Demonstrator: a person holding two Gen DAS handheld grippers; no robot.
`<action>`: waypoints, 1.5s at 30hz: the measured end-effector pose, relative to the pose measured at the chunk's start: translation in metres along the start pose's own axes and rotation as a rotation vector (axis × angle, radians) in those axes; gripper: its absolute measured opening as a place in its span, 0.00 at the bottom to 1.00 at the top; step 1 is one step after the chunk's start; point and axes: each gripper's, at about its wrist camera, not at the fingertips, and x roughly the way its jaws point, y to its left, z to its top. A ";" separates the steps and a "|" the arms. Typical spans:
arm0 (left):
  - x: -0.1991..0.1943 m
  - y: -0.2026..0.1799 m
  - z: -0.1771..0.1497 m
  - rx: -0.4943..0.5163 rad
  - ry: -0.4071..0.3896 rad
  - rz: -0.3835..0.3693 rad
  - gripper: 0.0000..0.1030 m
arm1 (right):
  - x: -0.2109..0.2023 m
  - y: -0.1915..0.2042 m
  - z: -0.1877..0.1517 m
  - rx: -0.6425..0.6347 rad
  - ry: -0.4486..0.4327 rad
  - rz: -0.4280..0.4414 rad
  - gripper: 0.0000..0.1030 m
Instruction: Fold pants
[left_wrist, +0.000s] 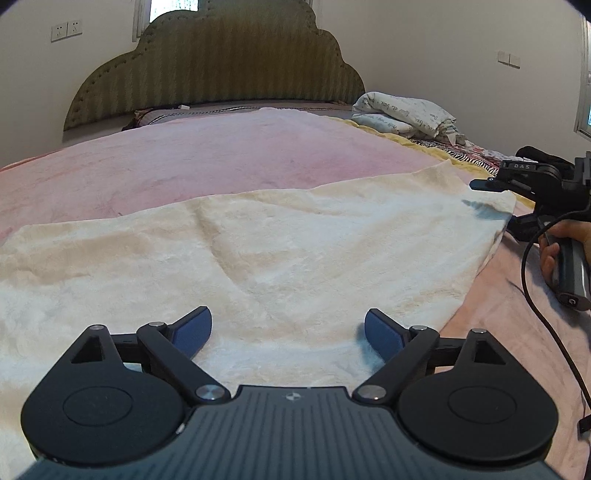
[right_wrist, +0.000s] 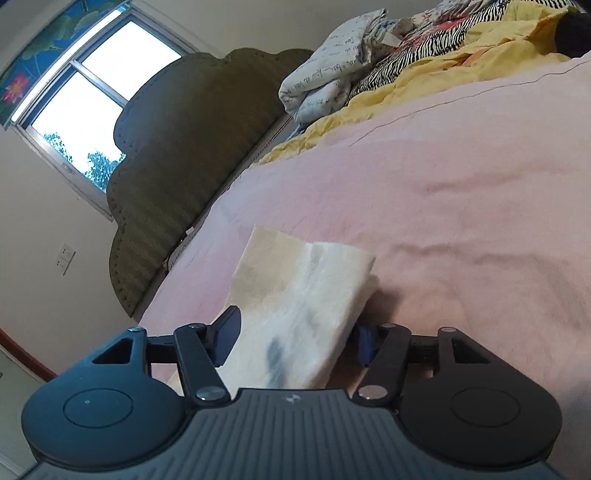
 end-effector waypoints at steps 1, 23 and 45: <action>0.001 -0.001 0.001 0.002 0.003 0.000 0.91 | 0.005 -0.001 0.003 0.006 -0.006 -0.008 0.48; 0.034 0.066 0.049 -0.898 -0.031 -0.736 0.99 | -0.054 0.191 -0.132 -1.108 -0.063 0.237 0.15; 0.008 0.083 0.062 -0.527 -0.037 -0.239 0.05 | -0.062 0.223 -0.232 -1.434 0.101 0.373 0.17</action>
